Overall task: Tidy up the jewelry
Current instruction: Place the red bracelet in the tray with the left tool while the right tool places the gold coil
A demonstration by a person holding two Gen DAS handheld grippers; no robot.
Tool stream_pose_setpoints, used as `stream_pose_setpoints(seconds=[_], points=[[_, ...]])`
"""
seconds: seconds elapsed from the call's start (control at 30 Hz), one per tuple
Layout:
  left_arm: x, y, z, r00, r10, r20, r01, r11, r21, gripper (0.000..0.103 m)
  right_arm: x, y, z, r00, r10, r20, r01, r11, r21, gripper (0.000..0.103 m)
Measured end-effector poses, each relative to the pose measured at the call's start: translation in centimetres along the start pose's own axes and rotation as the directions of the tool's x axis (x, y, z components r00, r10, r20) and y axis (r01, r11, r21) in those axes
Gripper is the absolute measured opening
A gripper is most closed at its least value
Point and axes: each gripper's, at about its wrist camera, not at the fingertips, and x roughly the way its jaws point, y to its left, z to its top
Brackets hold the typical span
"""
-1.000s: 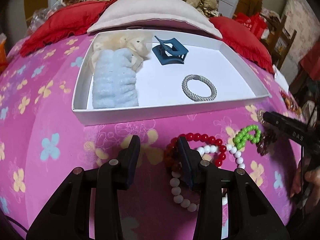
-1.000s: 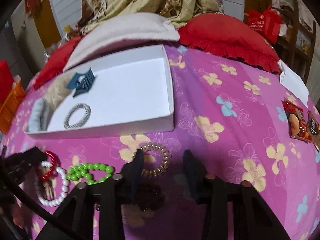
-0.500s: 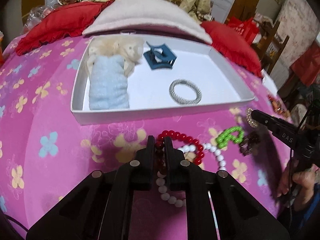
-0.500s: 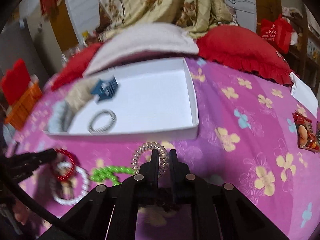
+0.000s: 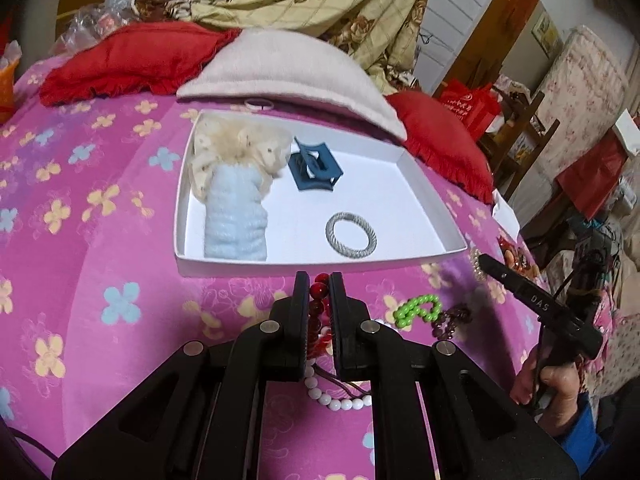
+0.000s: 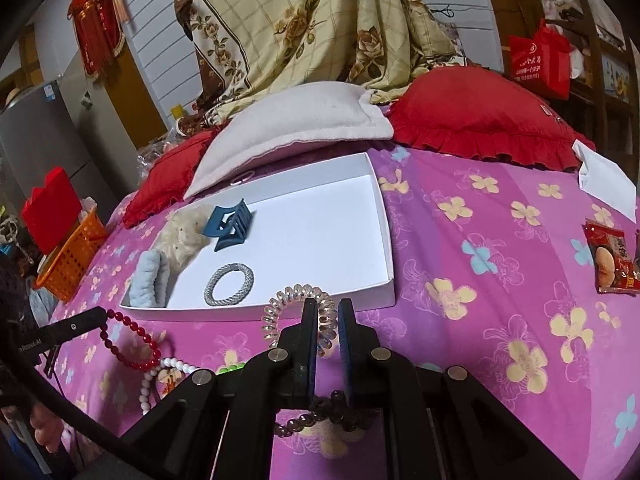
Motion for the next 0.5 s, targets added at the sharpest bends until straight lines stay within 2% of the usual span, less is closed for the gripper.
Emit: stream_pose_setpoints(seconds=[0.27,0.37,0.5], points=[[-2.3,-1.6,2.1,0.998,-0.005,0.064,0.004,1.000,0.026,0.008,-0.1,2.2,1.4,0.997,0.069,0.035,-0.069,0.998,0.011,0.009],[-2.3,-2.0,3.3,0.998,-0.014,0.060,0.013,1.000,0.016,0.008,1.1,3.5,2.4,0.996,0.088,0.030,-0.088,0.996,-0.008,0.009],[-0.9,-2.8,5.3,0.999,0.014,0.044,-0.014,1.000,0.017,0.008,4.0,4.6,3.4,0.995,0.099,0.006,-0.099,0.995,-0.017,0.009]])
